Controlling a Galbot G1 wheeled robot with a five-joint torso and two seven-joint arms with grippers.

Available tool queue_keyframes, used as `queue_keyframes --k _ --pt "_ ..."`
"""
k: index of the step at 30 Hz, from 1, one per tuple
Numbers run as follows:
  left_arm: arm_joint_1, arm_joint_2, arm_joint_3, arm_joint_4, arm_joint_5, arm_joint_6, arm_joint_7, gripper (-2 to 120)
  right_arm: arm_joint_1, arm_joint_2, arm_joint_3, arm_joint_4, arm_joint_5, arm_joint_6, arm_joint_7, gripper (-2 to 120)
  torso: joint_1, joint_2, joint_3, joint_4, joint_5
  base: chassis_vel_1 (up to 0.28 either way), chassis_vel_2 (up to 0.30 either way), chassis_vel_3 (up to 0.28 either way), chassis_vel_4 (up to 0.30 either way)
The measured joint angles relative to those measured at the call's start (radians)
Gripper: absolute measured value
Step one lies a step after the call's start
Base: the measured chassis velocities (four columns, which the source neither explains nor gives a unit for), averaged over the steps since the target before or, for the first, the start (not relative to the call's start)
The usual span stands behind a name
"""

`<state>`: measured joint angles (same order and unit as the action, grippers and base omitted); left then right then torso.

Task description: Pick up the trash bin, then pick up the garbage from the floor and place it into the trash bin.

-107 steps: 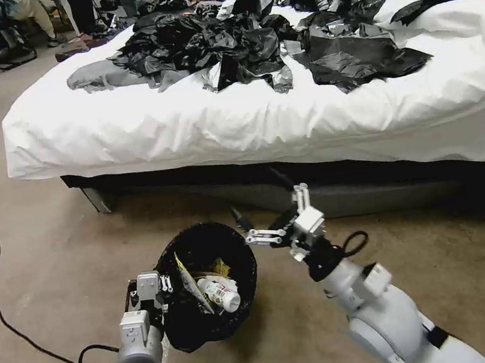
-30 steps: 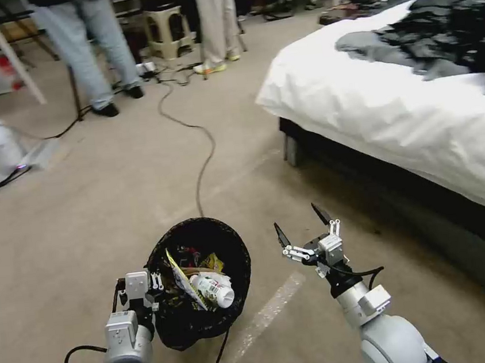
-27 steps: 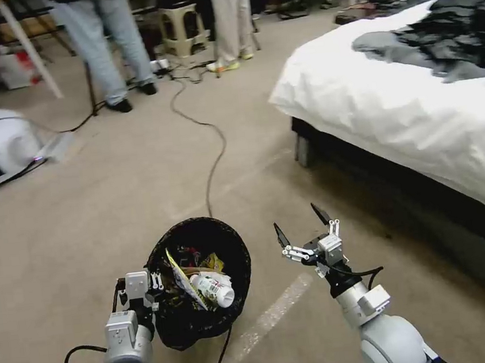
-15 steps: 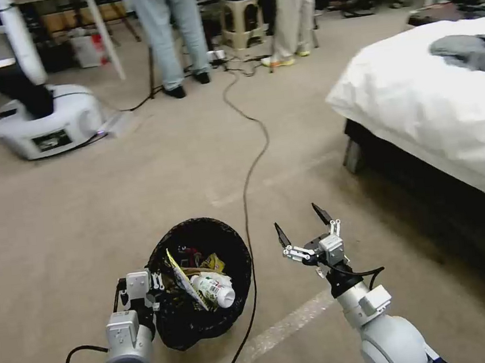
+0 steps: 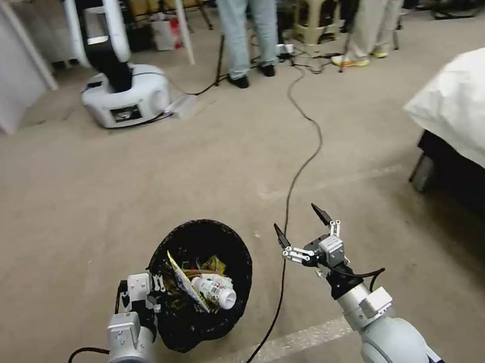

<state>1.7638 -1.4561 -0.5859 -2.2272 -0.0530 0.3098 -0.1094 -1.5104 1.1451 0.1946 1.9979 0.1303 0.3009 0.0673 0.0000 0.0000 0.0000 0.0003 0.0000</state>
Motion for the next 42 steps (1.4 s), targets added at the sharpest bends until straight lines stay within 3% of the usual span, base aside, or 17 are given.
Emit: queue_keyframes --k 2,9,16,19,26,30,38,42 --pt "-0.006 0.000 0.005 0.002 -0.010 0.003 -0.002 1 -0.002 -0.002 0.003 0.001 0.000 0.001 0.000 100 0.000 0.000 0.000 -0.0008 0.0000 0.000 0.000 0.000 0.000" --pt "-0.019 0.002 0.006 0.011 -0.062 0.029 -0.018 1 -0.004 0.001 0.003 0.001 -0.002 0.001 -0.001 100 0.000 0.000 0.000 -0.0004 0.0000 0.000 0.000 0.000 0.000" --pt "-0.053 0.011 0.004 0.033 -0.254 0.138 -0.074 1 -0.009 0.008 0.002 -0.008 -0.006 0.011 -0.003 100 0.000 0.000 0.000 -0.0004 0.0000 0.000 0.000 0.000 0.000" --pt "-0.080 0.013 0.004 0.044 -0.386 0.230 -0.121 1 -0.012 0.009 0.002 -0.008 -0.007 0.015 -0.007 100 0.000 0.000 0.000 -0.0003 -0.0001 0.000 0.000 0.000 0.000" --pt "-0.136 0.013 -0.011 0.098 -0.489 0.295 -0.183 1 -0.015 0.012 0.002 -0.010 -0.007 0.022 -0.016 100 0.000 0.000 0.000 -0.0001 0.0000 0.000 0.000 0.000 0.000" --pt "-0.173 0.013 -0.022 0.146 -0.545 0.311 -0.208 1 -0.024 0.017 0.003 -0.010 -0.008 0.027 -0.019 100 0.000 0.000 0.000 -0.0001 0.0008 0.000 0.000 0.000 0.000" --pt "-0.214 0.010 -0.026 0.196 -0.561 0.308 -0.209 1 -0.035 0.017 0.007 -0.010 -0.011 0.033 -0.027 100 0.000 0.000 0.000 0.0001 0.0006 0.000 0.000 0.000 0.000" --pt "-0.230 0.009 -0.029 0.211 -0.566 0.298 -0.205 18 -0.036 0.019 0.005 -0.015 -0.013 0.035 -0.033 100 0.000 0.000 0.000 0.0000 0.0003 0.000 0.000 0.000 0.000"
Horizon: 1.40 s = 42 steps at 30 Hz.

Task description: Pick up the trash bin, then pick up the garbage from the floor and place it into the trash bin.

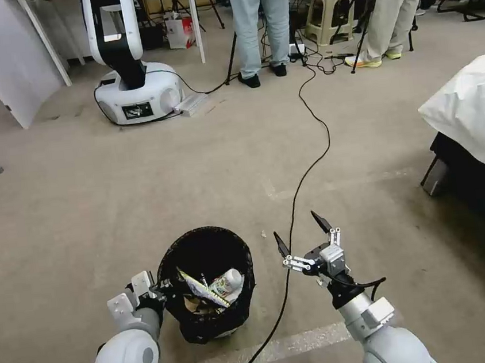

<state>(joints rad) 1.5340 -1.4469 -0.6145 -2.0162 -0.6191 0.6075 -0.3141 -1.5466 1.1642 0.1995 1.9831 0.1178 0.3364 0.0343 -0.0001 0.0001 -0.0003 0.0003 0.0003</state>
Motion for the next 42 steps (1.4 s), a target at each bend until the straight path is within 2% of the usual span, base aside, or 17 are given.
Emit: queue_keyframes --k 4,8,10,12,16,19,22,23,28,31,32,33,35,36,37,39,42 --pt "-0.006 -0.001 -0.001 0.003 -0.008 -0.006 0.003 27 -0.001 0.001 -0.004 -0.003 -0.002 0.002 -0.004 100 0.000 0.000 0.000 -0.0002 -0.0003 0.000 0.000 0.000 0.000" --pt "-0.012 -0.002 -0.005 0.001 -0.015 -0.019 0.008 46 -0.002 0.002 -0.014 -0.013 -0.006 0.008 -0.010 100 0.000 0.000 0.000 -0.0004 -0.0009 0.000 0.000 0.000 0.000" --pt "-0.012 -0.002 -0.005 -0.001 -0.015 -0.020 0.008 50 -0.002 0.001 -0.015 -0.014 -0.006 0.008 -0.011 100 0.000 0.000 0.000 -0.0005 -0.0010 0.000 0.000 0.000 0.000" --pt "-0.010 -0.001 -0.005 -0.017 -0.016 -0.032 0.017 62 -0.001 0.001 -0.017 -0.016 -0.007 0.009 -0.013 100 0.000 0.000 0.000 -0.0007 -0.0015 0.000 0.000 0.000 0.000" --pt "-0.008 0.001 -0.007 -0.034 -0.015 -0.045 0.024 70 -0.001 0.002 -0.020 -0.017 -0.008 0.010 -0.014 100 0.000 0.000 0.000 -0.0007 -0.0011 0.000 0.000 0.000 0.000" --pt "0.003 0.005 -0.012 -0.079 0.014 -0.080 0.047 86 -0.003 0.006 -0.030 -0.020 -0.010 0.012 -0.017 100 0.000 0.000 0.000 -0.0006 -0.0007 0.000 0.000 0.000 0.000" --pt "0.014 0.005 -0.010 -0.101 0.043 -0.102 0.058 93 -0.005 0.006 -0.031 -0.021 -0.012 0.014 -0.018 100 0.000 0.000 0.000 -0.0005 -0.0007 0.000 0.000 0.000 0.000" --pt "0.037 0.005 -0.003 -0.136 0.078 -0.128 0.071 99 -0.009 0.007 -0.031 -0.022 -0.014 0.018 -0.018 100 0.000 0.000 0.000 -0.0005 -0.0004 0.000 0.000 0.000 0.000" --pt "0.097 -0.004 0.014 -0.205 0.171 -0.195 0.095 100 -0.015 0.010 -0.030 -0.023 -0.016 0.021 -0.018 100 0.000 0.000 0.000 -0.0004 -0.0002 0.000 0.000 0.000 0.000" --pt "0.176 -0.017 0.031 -0.240 0.329 -0.302 0.129 100 -0.021 0.014 -0.028 -0.008 -0.011 0.010 -0.003 100 0.000 0.000 0.000 -0.0003 -0.0002 0.000 0.000 0.000 0.000" --pt "0.176 -0.017 0.031 -0.240 0.329 -0.302 0.129 100 -0.021 0.014 -0.028 -0.008 -0.011 0.010 -0.003 100 0.000 0.000 0.000 -0.0003 -0.0002 0.000 0.000 0.000 0.000" --pt "0.216 -0.024 0.036 -0.241 0.413 -0.360 0.154 100 -0.023 0.021 -0.027 -0.002 -0.010 0.005 0.008 100 0.000 0.000 0.000 -0.0001 -0.0003 0.000 0.000 0.000 0.000" --pt "0.251 -0.031 0.039 -0.230 0.503 -0.429 0.187 100 -0.027 0.035 -0.026 0.004 -0.010 0.002 0.024 100 0.000 0.000 0.000 -0.0001 -0.0001 0.000 0.000 0.000 0.000" --pt "0.251 -0.031 0.039 -0.230 0.503 -0.429 0.187 100 -0.027 0.035 -0.026 0.004 -0.010 0.002 0.024 100 0.000 0.000 0.000 -0.0001 -0.0001 0.000 0.000 0.000 0.000" --pt "0.269 -0.033 0.042 -0.210 0.543 -0.482 0.215 100 -0.028 0.046 -0.026 0.006 -0.013 0.002 0.036 100 0.000 0.000 0.000 -0.0002 -0.0006 0.000 0.000 0.000 0.000" --pt "0.281 -0.034 0.046 -0.194 0.570 -0.530 0.232 100 -0.029 0.056 -0.026 0.008 -0.019 0.001 0.046 100 0.000 0.000 0.000 -0.0003 -0.0003 0.000 0.000 0.000 0.000" --pt "0.283 -0.034 0.046 -0.190 0.575 -0.540 0.235 100 -0.029 0.060 -0.026 0.013 -0.021 0.000 0.052 100 0.000 0.000 0.000 -0.0003 -0.0004 0.000 0.000 0.000 0.000"
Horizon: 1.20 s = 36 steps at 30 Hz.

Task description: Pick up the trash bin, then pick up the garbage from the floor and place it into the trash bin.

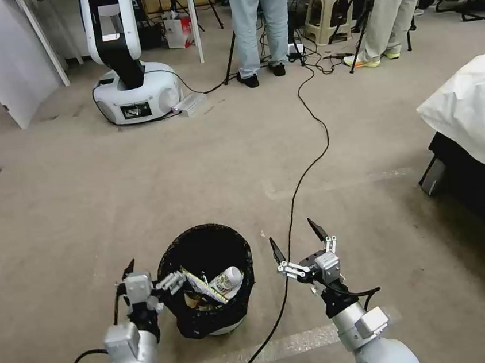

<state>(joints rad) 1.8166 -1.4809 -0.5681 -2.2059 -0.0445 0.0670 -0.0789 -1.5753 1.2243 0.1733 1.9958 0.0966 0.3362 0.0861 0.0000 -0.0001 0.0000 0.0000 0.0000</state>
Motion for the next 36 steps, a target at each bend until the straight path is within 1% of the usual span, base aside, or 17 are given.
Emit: queue_keyframes --k 6,9,13,36 --pt "-0.001 0.000 0.000 0.002 -0.001 -0.001 0.000 100 0.000 0.017 0.011 0.012 -0.017 -0.002 0.016 100 0.000 0.000 0.000 0.0000 0.0000 0.000 0.000 0.000 0.000" --pt "-0.003 0.000 0.000 0.003 -0.004 0.001 0.000 100 0.005 0.048 0.009 0.010 -0.036 -0.008 0.060 100 0.000 0.000 0.000 0.0000 0.0000 0.000 0.000 0.000 0.000" --pt "-0.003 0.000 0.000 0.003 -0.007 0.003 0.000 100 0.005 0.059 0.004 0.008 -0.048 -0.023 0.093 100 0.000 0.000 0.000 0.0000 0.0000 0.000 0.000 0.000 0.000" --pt "-0.005 0.001 -0.001 0.004 -0.011 0.009 -0.003 100 0.005 0.059 0.003 0.007 -0.049 -0.025 0.094 100 0.000 0.000 0.000 0.0000 0.0000 0.000 0.000 0.000 0.000"
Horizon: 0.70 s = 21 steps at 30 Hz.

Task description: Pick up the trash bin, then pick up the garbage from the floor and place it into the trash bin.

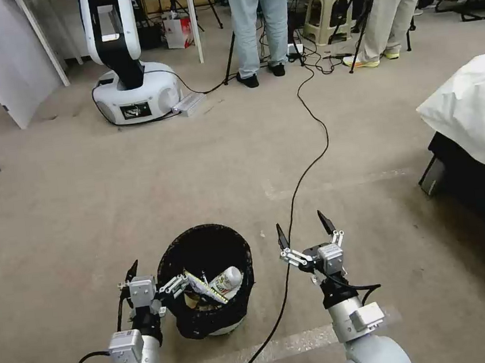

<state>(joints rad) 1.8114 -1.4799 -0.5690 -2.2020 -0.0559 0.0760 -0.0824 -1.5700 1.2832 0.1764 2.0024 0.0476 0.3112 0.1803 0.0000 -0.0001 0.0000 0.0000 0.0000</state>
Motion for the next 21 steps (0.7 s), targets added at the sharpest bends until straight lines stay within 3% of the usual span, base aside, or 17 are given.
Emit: queue_keyframes --k 21 --pt "0.000 0.000 0.000 0.000 -0.001 0.001 -0.001 100 0.000 0.000 0.000 0.000 0.001 0.000 -0.002 100 0.000 0.000 0.000 0.0000 0.0000 0.000 0.000 0.000 0.000"
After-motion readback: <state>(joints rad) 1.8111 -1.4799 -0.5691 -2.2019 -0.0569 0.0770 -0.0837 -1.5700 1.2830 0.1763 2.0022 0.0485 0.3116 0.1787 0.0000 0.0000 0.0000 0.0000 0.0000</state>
